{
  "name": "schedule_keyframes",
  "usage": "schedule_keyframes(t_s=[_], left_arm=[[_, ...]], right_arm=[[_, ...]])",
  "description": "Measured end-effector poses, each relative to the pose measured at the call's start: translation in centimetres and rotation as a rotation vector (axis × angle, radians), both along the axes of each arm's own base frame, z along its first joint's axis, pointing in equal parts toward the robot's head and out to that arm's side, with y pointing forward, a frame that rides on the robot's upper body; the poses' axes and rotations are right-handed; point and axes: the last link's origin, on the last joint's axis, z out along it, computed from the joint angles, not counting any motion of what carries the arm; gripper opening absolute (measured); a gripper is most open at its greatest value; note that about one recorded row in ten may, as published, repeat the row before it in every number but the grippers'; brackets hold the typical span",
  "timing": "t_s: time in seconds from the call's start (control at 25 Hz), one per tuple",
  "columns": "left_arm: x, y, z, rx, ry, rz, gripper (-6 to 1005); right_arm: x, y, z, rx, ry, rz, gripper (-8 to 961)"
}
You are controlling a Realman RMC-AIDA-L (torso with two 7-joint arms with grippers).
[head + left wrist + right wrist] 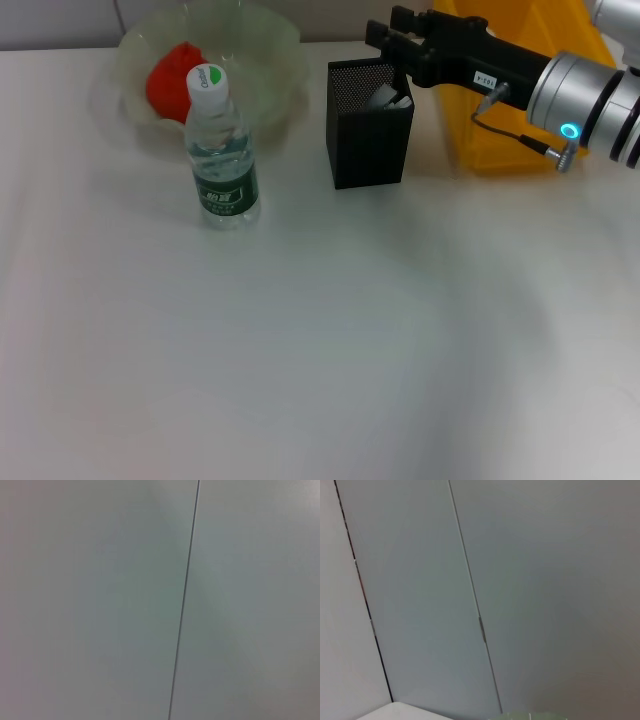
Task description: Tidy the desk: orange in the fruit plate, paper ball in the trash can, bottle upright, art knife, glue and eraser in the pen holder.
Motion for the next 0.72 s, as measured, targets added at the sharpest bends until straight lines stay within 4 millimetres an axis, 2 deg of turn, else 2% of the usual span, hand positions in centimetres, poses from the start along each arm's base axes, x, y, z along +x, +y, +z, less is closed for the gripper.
schedule_keyframes(t_s=[0.2,0.32,0.48,0.52,0.56,0.6,0.72], left_arm=[[0.1,-0.1,0.0,-0.012,-0.009,-0.010,514],[0.2,0.0,0.0,-0.057,-0.022,-0.021,514],[1.4,0.9,1.0,-0.285,0.005,-0.119,515],[1.4,0.9,1.0,-0.285,0.005,-0.119,515],[2.4,0.8,1.3,-0.413,0.038,-0.188,515],[2.7,0.8,1.3,-0.442,0.051,-0.204,515],[3.8,0.4,1.1,-0.584,0.114,-0.270,515]], right_arm=[[0.0,-0.6,0.0,-0.013,0.054,-0.004,419],[-0.6,-0.9,0.3,-0.030,0.121,0.011,476],[-2.8,-2.0,1.2,-0.161,0.233,0.094,522],[-3.6,-2.3,1.3,-0.209,0.235,0.131,527],[-4.4,-2.7,1.4,-0.262,0.234,0.163,531],[-5.8,-3.5,1.5,-0.352,0.205,0.226,535],[-6.8,-4.2,1.5,-0.439,0.158,0.269,548]])
